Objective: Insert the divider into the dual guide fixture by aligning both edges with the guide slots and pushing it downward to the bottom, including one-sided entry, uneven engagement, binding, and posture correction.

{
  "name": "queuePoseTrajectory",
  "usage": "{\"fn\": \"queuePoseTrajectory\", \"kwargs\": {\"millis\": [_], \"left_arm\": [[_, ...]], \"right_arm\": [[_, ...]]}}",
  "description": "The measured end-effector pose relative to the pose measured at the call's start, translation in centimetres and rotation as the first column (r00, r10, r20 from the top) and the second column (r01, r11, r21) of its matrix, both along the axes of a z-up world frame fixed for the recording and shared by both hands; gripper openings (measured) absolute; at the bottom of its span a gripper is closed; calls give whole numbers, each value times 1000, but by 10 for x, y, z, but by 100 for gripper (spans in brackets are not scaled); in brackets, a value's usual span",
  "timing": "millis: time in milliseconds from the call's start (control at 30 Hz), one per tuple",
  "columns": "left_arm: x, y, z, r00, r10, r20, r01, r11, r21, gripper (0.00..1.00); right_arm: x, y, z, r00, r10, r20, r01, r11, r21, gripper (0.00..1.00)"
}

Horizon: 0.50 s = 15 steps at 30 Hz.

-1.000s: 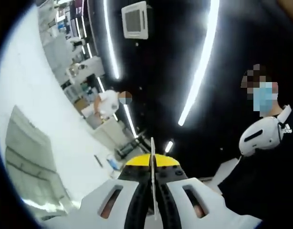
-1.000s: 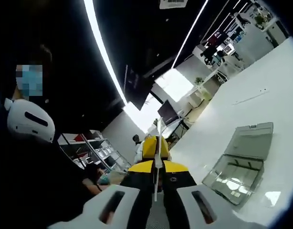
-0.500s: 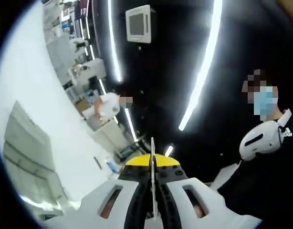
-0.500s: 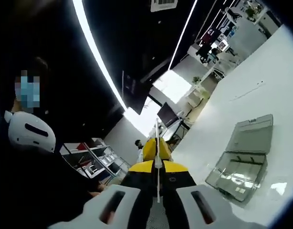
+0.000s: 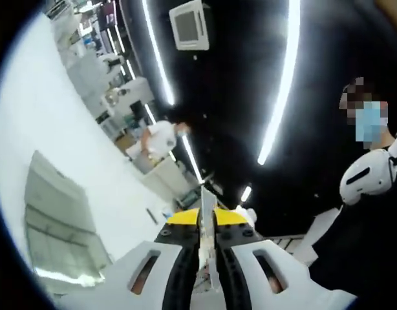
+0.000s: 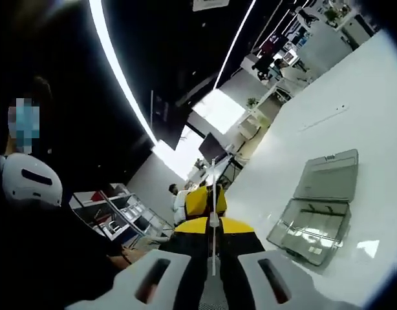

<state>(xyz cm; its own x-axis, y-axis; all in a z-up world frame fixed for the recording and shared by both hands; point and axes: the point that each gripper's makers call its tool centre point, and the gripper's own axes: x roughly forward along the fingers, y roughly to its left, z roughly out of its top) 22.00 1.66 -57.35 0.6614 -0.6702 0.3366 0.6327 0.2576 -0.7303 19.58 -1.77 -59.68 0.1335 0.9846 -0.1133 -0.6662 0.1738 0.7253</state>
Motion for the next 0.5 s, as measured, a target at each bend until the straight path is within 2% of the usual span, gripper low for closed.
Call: {"fn": "queuePoseTrajectory", "kwargs": {"millis": [133,300,433,500], "left_arm": [[1,3,-6,1000,19,4,-19,998,57,10],[-1,6,-10,1000,28,2,-28,994,101,14],[-7,8,-15,999,36,22,-40,981,190,17],[-11,10,-15,999,31,26,-36,978,203,17]], "right_arm": [[2,1,-7,999,-34,24,36,997,-76,0],[2,3,-10,998,-55,16,56,993,-105,0],[5,4,-12,996,-89,23,91,988,-127,0],[6,4,-17,995,-103,17,104,982,-156,0]]}}
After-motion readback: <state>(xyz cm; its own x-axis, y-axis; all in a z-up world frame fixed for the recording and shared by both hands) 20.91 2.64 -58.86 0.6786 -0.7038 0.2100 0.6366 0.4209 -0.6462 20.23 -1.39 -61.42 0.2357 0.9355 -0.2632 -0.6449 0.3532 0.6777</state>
